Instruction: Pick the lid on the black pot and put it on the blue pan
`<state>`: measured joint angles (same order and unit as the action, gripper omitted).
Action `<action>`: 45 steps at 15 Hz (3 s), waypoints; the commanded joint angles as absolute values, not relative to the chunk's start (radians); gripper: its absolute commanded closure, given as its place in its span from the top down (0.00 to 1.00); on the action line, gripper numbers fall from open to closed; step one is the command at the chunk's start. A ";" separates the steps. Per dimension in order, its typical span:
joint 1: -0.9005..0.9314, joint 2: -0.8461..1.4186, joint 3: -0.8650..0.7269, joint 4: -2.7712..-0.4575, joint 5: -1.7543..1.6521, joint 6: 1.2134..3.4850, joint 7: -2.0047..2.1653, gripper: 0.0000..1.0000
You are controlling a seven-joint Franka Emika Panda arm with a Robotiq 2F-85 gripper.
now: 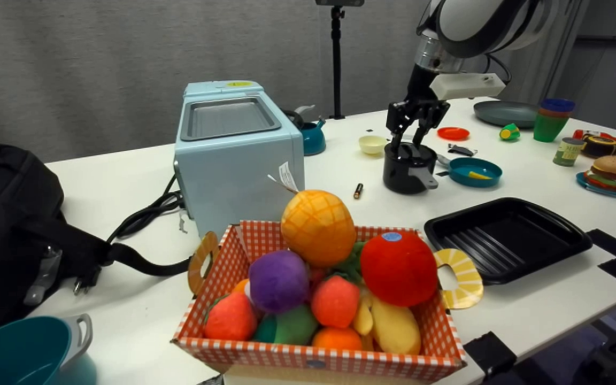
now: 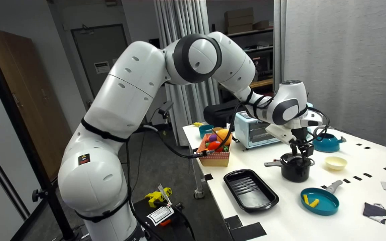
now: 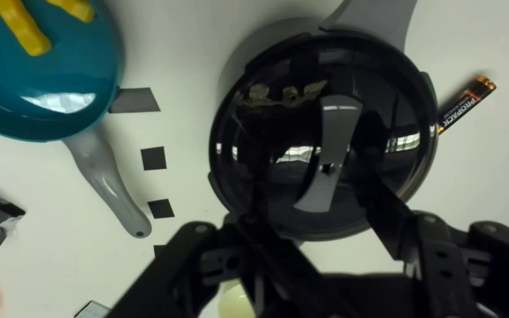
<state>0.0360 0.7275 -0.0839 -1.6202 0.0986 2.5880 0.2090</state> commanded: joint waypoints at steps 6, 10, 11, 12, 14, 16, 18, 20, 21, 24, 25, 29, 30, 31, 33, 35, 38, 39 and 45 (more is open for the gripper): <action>0.047 0.767 -0.102 -1.552 0.068 2.558 0.249 0.01; 0.047 0.748 -0.102 -1.563 0.066 2.549 0.263 0.05; 0.041 0.742 -0.096 -1.560 0.070 2.540 0.258 0.05; 0.034 0.730 -0.089 -1.559 0.077 2.523 0.252 0.05; 0.040 0.710 -0.105 -1.560 0.059 2.502 0.254 0.05; 0.036 0.702 -0.115 -1.549 0.046 2.476 0.250 0.05; 0.025 0.706 -0.122 -1.529 0.039 2.446 0.248 0.05; 0.017 0.707 -0.140 -1.527 0.028 2.438 0.251 0.05; 0.015 0.702 -0.150 -1.543 0.020 2.447 0.252 0.05; -0.003 0.697 -0.179 -1.561 -0.007 2.454 0.246 0.05; -0.009 0.695 -0.187 -1.569 -0.014 2.456 0.245 0.05; -0.027 0.681 -0.206 -1.624 -0.037 2.466 0.239 0.05; -0.029 0.678 -0.206 -1.640 -0.039 2.468 0.237 0.05; -0.031 0.675 -0.205 -1.661 -0.040 2.472 0.234 0.05; -0.030 0.672 -0.203 -1.696 -0.043 2.478 0.235 0.05; -0.028 0.668 -0.204 -1.726 -0.048 2.483 0.233 0.05; -0.029 0.669 -0.210 -1.748 -0.059 2.492 0.234 0.05; -0.030 0.670 -0.209 -1.751 -0.059 2.496 0.234 0.05; -0.026 0.674 -0.212 -1.768 -0.064 2.498 0.237 0.17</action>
